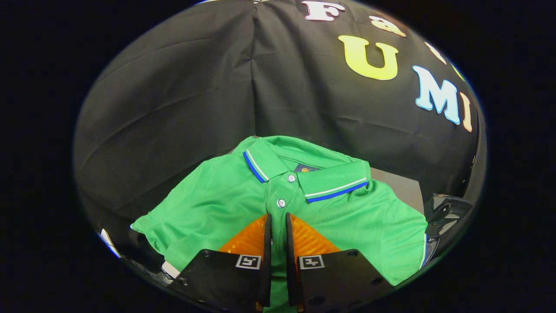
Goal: Put the clothes into the washing machine and then close the washing machine lid.
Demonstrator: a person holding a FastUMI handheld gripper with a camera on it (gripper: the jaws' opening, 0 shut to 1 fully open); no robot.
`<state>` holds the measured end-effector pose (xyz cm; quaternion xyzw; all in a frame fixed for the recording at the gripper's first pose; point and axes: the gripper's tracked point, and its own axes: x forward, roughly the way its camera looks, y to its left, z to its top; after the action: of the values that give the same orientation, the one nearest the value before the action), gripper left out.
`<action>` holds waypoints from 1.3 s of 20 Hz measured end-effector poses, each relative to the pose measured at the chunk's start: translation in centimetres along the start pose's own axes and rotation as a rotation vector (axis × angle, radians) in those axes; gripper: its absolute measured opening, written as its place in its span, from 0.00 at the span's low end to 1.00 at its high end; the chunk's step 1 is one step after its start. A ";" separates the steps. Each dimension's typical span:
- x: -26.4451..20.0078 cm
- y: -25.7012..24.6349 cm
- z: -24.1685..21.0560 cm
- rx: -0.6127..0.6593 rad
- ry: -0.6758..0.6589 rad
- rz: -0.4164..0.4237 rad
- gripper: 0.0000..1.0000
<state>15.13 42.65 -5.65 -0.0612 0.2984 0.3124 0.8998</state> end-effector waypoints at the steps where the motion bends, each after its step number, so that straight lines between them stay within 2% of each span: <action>1: 0.2 0.2 -0.6 -0.015 0.000 0.009 0.10; 2: -0.5 0.2 -0.1 -0.025 -0.010 0.018 0.02; 5: -0.4 0.6 -0.4 0.024 -0.023 0.058 0.02; 12: -3.0 0.7 3.5 0.071 -0.180 0.092 0.01; 14: -4.0 0.4 5.0 0.111 -0.240 0.113 0.01; 16: -4.6 0.2 5.6 0.155 -0.243 0.138 0.01; 19: -6.7 -1.4 7.2 0.204 -0.293 0.139 0.01; 26: -11.3 -6.7 9.2 0.247 -0.381 0.077 0.01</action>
<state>16.66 34.12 7.84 0.1207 0.1613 0.3135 0.9280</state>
